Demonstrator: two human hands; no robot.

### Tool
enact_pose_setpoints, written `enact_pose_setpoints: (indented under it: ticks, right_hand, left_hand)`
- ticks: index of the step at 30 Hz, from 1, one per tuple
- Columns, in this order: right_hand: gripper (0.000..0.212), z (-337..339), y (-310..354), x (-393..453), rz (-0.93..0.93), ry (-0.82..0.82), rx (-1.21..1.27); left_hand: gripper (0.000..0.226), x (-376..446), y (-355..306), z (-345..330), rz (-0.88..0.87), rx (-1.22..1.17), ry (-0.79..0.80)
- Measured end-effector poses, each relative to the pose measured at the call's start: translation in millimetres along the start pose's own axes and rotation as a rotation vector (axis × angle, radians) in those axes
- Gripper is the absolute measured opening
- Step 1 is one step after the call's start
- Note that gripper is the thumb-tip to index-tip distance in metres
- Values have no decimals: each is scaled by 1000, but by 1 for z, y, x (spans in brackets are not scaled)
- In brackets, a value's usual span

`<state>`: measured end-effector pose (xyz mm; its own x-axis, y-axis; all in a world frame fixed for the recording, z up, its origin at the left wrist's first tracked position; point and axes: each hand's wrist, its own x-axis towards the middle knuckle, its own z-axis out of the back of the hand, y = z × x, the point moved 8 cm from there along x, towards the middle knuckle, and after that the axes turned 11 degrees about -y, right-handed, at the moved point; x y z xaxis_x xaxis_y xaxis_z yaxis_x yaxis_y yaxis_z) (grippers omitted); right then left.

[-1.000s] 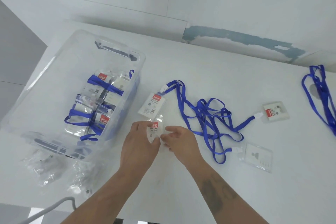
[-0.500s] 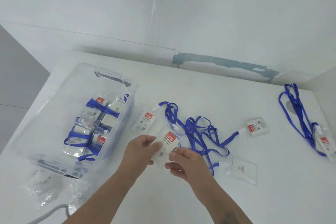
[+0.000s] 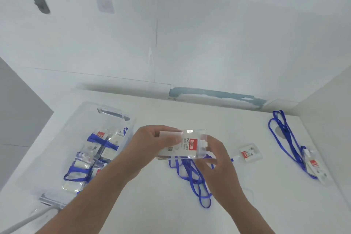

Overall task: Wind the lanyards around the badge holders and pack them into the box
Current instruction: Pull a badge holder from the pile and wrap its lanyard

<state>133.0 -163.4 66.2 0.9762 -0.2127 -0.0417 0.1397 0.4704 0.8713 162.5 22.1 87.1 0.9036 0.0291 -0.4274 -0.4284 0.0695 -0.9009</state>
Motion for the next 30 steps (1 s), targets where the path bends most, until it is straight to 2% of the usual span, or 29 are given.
enact_pose_setpoints:
  ticks: [3,6,8,12,14,17,20,22,25,30]
  right_hand:
    - [30,1,16,7,1,11,7]
    - [17,-1,29,17,-88,26,185]
    - [18,-5,41,22,-139,50,306]
    - [29,-15,71,20,-1,90,298]
    - [28,-18,81,15,57,84,206]
    - [21,-20,95,7,228,125,-180]
    - [24,-9,116,3,410,146,-516]
    - [26,11,131,11,487,98,-636]
    - [14,36,147,27,485,111,-525]
    - [5,48,131,51,241,231,-128]
  left_hand:
    - [12,-4,-26,-6,-61,-15,30]
    - [14,-6,-51,-7,-112,-65,63]
    - [16,-6,-65,-8,-129,-102,84]
    - [15,-3,-91,-6,-235,-77,4]
    - [14,3,-98,-2,-255,-104,-73]
    - [9,17,-99,8,-327,65,-217]
    - [11,22,-91,9,-361,211,-209]
    - [8,18,-85,4,-389,296,-146]
    - [8,7,-73,-7,-367,389,-19]
    - [3,-7,-60,-21,-230,288,167]
